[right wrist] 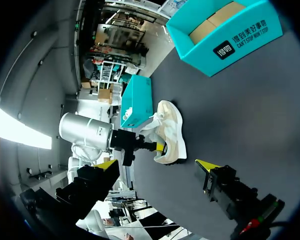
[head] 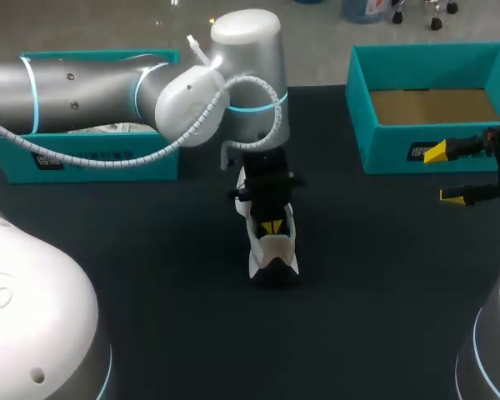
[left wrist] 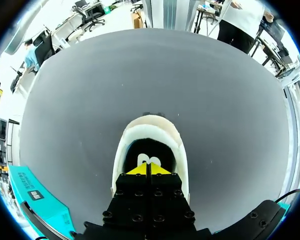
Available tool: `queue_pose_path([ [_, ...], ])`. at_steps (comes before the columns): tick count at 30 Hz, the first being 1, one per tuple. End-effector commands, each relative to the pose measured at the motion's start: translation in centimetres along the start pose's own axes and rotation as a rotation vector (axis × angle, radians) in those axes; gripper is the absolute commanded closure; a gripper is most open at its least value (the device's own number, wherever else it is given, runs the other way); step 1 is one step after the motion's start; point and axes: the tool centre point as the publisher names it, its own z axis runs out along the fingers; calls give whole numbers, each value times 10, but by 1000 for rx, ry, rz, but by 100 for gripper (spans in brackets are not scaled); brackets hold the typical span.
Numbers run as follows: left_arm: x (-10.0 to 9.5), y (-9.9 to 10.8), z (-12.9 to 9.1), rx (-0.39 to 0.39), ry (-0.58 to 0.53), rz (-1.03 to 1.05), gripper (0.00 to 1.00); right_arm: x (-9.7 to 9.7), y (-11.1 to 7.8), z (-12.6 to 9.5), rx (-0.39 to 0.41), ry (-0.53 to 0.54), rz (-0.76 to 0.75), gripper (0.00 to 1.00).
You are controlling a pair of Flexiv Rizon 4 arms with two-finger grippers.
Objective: Take the shoe out of the shoebox, open the shoe tongue, remove and reinsert the insole, then place the shoe into the shoebox
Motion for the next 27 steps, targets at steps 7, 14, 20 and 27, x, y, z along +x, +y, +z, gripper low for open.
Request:
queue_pose_path([
  [7, -10, -5, 38, 7, 48, 32, 100, 1, -1, 0, -1, -5, 1, 0],
  [14, 0, 0, 48, -11, 106, -6, 100, 1, -1, 0, -1, -5, 1, 0],
  [20, 4, 3, 21, -62, 49, -27, 100, 1, -1, 0, -1, -5, 1, 0],
  [27, -9, 13, 25, -120, 0, -9, 100, 1, -1, 0, -1, -5, 1, 0],
])
